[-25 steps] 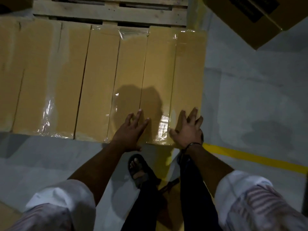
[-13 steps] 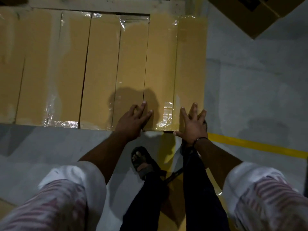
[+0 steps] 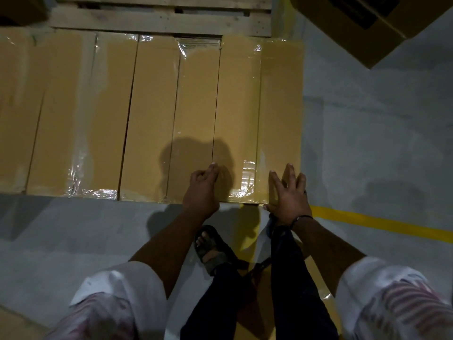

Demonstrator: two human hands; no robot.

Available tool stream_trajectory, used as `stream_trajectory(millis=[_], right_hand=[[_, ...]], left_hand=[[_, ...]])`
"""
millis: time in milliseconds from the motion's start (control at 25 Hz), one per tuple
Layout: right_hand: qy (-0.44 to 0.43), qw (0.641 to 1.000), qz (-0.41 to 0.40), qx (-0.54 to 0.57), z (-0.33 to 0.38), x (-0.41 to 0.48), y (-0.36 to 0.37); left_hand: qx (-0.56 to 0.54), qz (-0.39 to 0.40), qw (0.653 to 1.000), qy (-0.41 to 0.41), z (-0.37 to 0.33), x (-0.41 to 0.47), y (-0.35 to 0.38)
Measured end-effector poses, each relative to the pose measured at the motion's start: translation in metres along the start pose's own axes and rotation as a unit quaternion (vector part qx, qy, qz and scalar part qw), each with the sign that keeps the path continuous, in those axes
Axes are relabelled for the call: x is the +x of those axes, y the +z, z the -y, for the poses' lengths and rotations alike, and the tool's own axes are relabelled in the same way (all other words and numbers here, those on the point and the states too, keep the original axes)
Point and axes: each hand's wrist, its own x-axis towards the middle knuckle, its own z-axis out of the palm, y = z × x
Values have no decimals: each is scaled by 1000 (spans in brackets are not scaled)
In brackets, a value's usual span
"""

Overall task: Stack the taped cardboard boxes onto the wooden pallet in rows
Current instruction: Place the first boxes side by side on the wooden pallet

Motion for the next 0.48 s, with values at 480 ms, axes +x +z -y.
stream_trajectory(millis=[480], right_hand=[[-2,1000,-16,7,-4,6,3]], left_hand=[[-188,-146,949,-206,-25,48,-10]])
